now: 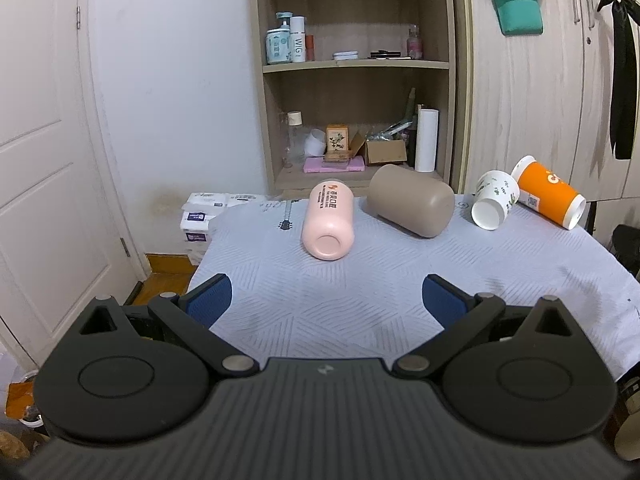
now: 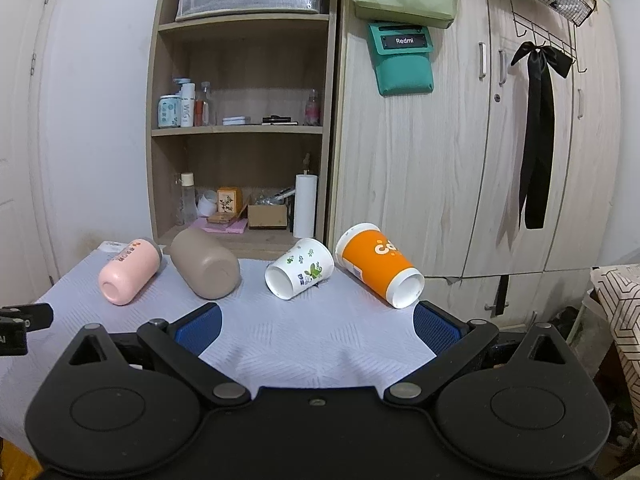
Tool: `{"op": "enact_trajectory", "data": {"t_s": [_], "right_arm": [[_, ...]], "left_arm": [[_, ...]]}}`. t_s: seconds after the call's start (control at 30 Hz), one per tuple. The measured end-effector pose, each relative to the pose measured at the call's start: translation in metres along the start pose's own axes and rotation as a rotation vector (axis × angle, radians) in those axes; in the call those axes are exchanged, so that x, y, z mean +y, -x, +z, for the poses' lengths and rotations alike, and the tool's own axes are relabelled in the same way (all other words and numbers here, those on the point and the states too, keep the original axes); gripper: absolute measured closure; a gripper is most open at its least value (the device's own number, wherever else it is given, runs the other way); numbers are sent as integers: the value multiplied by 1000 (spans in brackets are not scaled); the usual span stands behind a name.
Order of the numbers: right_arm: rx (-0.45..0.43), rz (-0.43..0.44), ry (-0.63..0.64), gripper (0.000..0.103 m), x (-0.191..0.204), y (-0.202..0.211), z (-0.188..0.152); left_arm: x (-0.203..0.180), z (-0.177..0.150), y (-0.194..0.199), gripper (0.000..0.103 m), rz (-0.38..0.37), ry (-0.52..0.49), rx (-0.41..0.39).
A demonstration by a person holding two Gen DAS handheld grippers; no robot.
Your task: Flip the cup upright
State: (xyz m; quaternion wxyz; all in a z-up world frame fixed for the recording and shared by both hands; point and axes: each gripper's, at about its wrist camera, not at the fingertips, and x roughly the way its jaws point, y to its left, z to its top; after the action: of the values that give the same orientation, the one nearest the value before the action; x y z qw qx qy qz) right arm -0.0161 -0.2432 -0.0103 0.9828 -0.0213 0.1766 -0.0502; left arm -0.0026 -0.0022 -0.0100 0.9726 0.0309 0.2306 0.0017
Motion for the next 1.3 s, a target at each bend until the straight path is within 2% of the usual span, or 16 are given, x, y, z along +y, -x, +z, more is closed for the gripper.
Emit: {"op": "enact_trajectory", "data": {"t_s": [0.47,1.3], "right_arm": [[18,-1,4,0,0,-2,-3],[29,-6,19,0,-1,-3,-4]], "left_arm": [[2,-2,-10,0,-10,4,64],[10,-4,-15,0,-4,25,80]]}}
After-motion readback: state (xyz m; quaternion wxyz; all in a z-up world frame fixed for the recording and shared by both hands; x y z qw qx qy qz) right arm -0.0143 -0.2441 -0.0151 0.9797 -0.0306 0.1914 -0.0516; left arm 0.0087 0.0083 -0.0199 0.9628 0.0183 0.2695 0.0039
